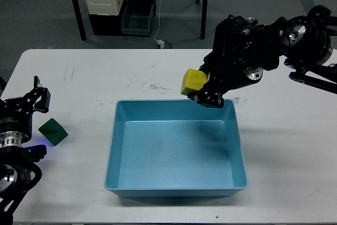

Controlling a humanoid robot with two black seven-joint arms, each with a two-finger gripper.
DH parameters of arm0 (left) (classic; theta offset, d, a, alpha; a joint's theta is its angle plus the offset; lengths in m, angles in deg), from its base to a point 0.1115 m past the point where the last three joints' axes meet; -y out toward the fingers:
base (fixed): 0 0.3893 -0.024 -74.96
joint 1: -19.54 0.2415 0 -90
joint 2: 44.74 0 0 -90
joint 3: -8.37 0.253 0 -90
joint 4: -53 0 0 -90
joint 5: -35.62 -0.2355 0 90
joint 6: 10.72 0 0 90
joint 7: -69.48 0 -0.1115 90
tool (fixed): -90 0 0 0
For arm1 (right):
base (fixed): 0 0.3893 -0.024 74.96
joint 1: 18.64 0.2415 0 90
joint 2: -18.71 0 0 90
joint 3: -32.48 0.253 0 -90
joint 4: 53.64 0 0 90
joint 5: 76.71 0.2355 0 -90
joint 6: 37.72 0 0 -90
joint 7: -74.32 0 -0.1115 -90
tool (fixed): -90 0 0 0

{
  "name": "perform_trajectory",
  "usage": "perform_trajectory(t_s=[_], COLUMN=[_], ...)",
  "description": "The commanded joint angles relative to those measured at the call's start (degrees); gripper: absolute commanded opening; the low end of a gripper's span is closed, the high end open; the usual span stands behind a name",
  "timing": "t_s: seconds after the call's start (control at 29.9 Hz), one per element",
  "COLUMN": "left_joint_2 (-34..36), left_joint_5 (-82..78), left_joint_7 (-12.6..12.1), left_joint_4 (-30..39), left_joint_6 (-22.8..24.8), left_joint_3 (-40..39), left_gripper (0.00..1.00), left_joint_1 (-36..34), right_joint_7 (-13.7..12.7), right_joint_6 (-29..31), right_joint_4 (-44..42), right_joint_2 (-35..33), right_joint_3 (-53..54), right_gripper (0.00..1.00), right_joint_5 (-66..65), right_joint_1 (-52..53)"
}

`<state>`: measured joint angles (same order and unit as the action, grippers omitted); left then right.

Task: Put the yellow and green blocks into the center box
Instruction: 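Lift the yellow cube and carry it over the blue box, then open the right gripper to drop the cube and withdraw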

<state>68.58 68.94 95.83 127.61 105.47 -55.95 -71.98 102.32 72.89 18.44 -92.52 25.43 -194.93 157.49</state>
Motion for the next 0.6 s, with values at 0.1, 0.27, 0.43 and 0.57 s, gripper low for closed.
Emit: perform_trajectory(t_s=[0.1, 0.27, 0.43, 0.57], left_joint_2=[4.4, 9.8, 17.4, 20.6], left_joint_5=[0.0, 0.1, -1.2, -14.5], left_joint_7=[-0.3, -0.4, -0.6, -0.2], left_joint_4=[-0.4, -0.4, -0.5, -0.6], left_joint_6=[-4.6, -11.1, -12.0, -11.9], left_joint_3=[-3.3, -6.1, -5.6, -5.6], left_gripper=[1.00, 1.00, 1.00, 1.00], left_joint_1=[-3.4, -5.2, -6.4, -9.0], right_joint_7=[0.0, 0.0, 0.0, 0.0], right_joint_6=[2.2, 2.2, 2.2, 0.9], right_joint_4=[-0.2, -1.1, -3.7, -4.7], right_joint_2=[7.3, 8.8, 9.2, 8.5], right_joint_3=[-5.5, -8.3, -8.1, -6.2], right_gripper=[0.04, 0.37, 0.86, 0.96], right_joint_5=[0.0, 0.2, 2.0, 4.8], right_joint_1=[-0.9, -2.8, -6.2, -8.4])
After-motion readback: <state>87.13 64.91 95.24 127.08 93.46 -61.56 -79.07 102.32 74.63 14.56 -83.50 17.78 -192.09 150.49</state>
